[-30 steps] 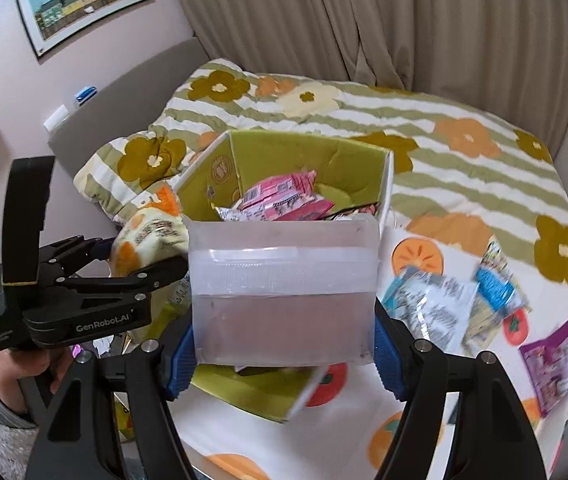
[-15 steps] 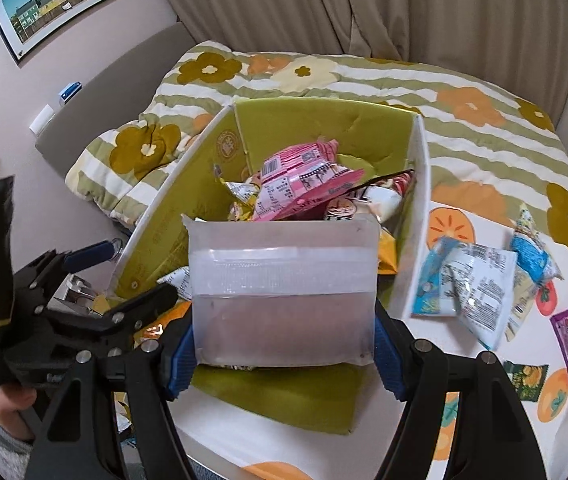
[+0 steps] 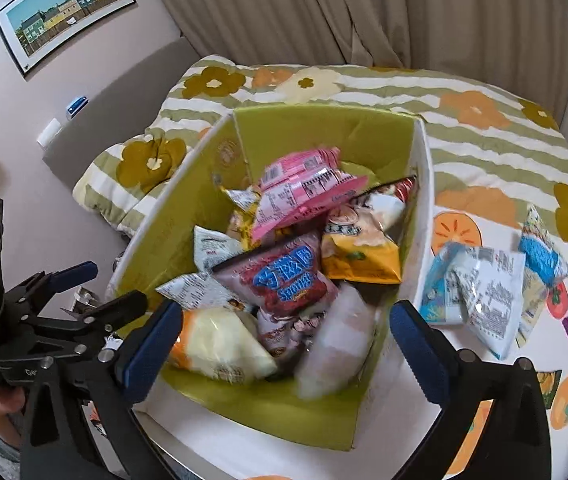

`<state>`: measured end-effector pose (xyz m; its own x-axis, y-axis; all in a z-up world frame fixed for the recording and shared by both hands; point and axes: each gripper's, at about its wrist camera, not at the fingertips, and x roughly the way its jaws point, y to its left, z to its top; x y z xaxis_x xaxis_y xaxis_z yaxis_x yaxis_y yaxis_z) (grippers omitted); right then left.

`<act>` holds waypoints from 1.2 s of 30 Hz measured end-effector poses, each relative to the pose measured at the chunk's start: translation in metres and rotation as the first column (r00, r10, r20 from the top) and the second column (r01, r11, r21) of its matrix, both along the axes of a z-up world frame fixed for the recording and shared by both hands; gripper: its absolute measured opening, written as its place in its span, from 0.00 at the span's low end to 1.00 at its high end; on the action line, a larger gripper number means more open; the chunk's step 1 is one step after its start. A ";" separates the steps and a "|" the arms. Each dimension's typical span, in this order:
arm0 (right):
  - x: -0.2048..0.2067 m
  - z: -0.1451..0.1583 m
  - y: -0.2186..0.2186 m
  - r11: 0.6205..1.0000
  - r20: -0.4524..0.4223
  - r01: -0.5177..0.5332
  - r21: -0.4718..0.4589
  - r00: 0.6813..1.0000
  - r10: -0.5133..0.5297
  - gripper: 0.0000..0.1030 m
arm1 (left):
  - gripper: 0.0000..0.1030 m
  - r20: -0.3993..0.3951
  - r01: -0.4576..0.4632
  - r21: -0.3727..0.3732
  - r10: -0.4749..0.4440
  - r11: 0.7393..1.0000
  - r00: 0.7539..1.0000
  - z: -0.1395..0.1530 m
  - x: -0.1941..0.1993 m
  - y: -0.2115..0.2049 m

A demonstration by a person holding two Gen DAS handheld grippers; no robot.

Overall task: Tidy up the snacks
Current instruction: 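Carry both items over the box and open both tools to drop them, then move both tools back from the box to the remaining snacks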

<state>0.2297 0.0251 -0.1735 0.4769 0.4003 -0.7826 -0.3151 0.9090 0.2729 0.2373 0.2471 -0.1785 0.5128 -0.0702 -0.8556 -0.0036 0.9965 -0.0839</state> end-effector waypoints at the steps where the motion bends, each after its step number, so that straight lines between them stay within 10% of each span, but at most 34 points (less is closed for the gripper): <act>1: -0.001 -0.002 -0.002 1.000 -0.005 0.006 0.001 1.000 -0.006 1.00 | 1.00 -0.002 0.001 0.000 -0.001 1.000 1.000 -0.001 0.000 0.000; 22: -0.039 0.035 -0.022 0.996 0.107 0.083 -0.010 0.991 -0.082 1.00 | 1.00 0.097 0.096 -0.035 -0.093 0.995 0.991 0.032 -0.015 -0.022; 36: -0.061 0.051 -0.128 0.965 0.155 0.262 -0.013 0.954 -0.257 1.00 | 1.00 0.157 0.223 -0.055 -0.212 0.973 0.964 0.057 -0.006 -0.122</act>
<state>0.1686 -0.1026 -0.1222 0.6740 0.2229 -0.7043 -0.1028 0.9724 0.2094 0.2309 0.1252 -0.1214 0.6001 -0.2526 -0.7590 0.2307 0.9632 -0.1382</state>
